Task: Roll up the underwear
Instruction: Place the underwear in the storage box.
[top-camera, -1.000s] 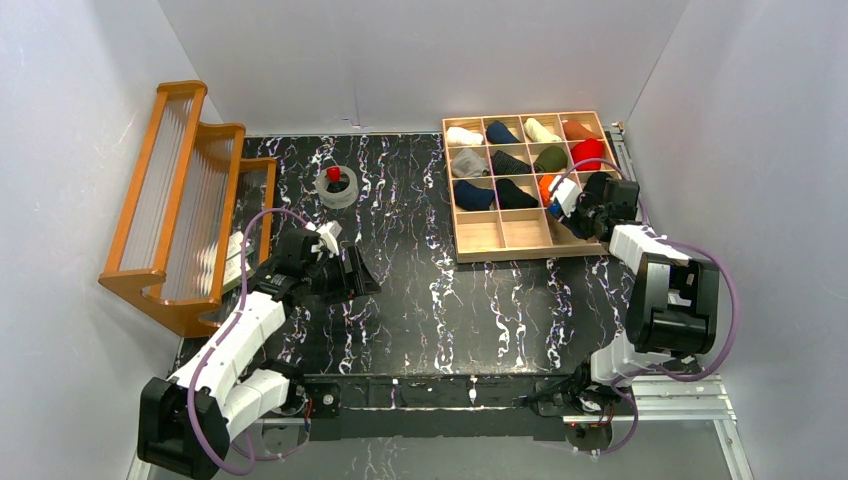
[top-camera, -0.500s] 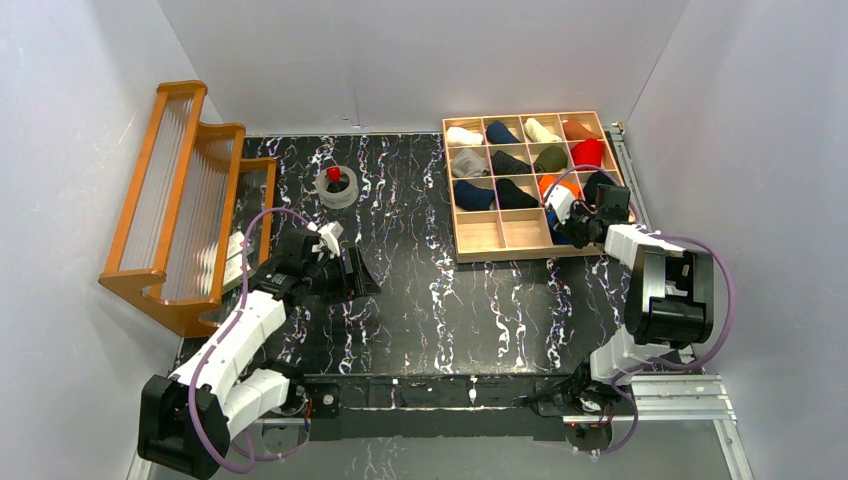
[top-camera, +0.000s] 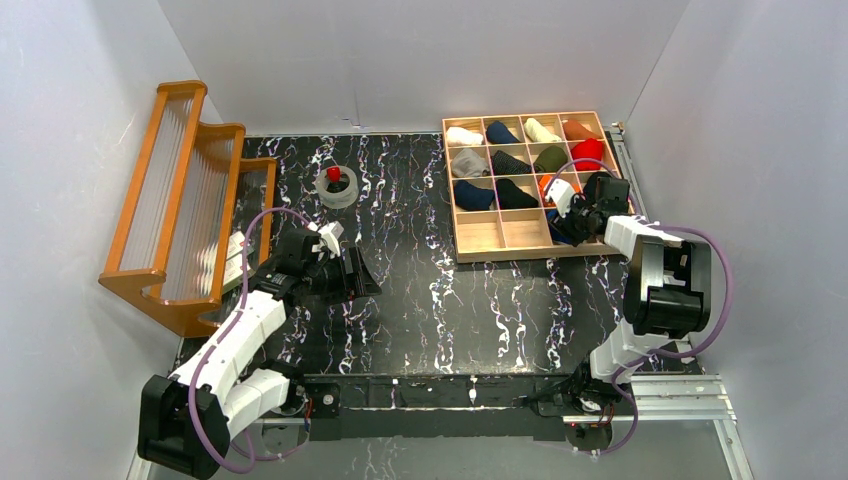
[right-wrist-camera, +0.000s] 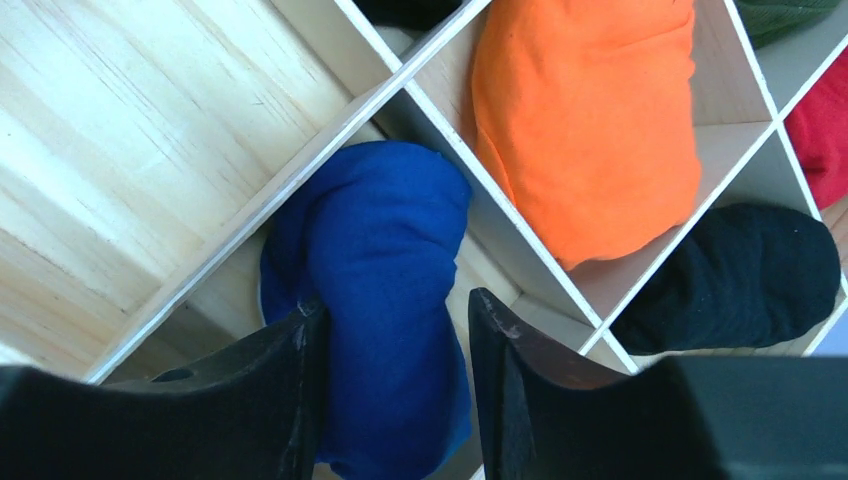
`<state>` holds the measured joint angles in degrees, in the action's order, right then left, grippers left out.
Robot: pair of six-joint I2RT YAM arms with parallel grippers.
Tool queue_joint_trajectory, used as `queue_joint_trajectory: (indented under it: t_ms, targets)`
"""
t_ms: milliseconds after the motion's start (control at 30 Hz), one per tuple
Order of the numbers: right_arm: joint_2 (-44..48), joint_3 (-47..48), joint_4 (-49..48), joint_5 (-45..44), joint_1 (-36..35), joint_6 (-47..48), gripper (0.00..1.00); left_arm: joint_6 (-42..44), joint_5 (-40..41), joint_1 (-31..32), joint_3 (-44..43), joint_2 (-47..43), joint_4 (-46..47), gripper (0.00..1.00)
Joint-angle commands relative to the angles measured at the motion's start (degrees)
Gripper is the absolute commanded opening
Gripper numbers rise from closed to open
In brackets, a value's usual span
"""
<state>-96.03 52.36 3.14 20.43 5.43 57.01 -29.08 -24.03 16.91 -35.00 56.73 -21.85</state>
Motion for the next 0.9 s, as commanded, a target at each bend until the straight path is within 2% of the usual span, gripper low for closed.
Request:
queue_joint_trajectory:
  t_ms: [0, 433, 600, 667, 767, 867]
  targets:
    - [-1.55, 0.87, 5.50, 0.04, -0.52, -0.28, 0.59, 0.81, -1.37, -0.44, -0.59, -0.23, -0.70, 0.74]
    - [8.55, 6.91, 12.74, -0.52, -0.71, -2.00, 0.67, 1.04, -2.68, -0.39, -0.41, 0.63, -0.15, 0.74]
    - [11.95, 6.21, 10.36, -1.02, -0.65, -5.04, 0.65, 1.04, -2.61, -0.38, -0.32, 0.55, -0.04, 0.74]
    - [12.46, 4.54, 6.12, -2.59, -0.66, -8.17, 0.59, 0.96, -2.56, -0.44, -0.30, 0.50, -0.04, 0.74]
    - [10.64, 4.07, 4.33, -3.33, -0.31, -12.99, 0.38, 0.87, -2.23, -0.44, -0.32, 0.40, -0.03, 0.74]
    - [8.57, 3.15, 4.05, -3.88, -0.24, -17.54, 0.23, 0.87, -2.16, -0.39, -0.33, 0.40, -0.03, 0.74]
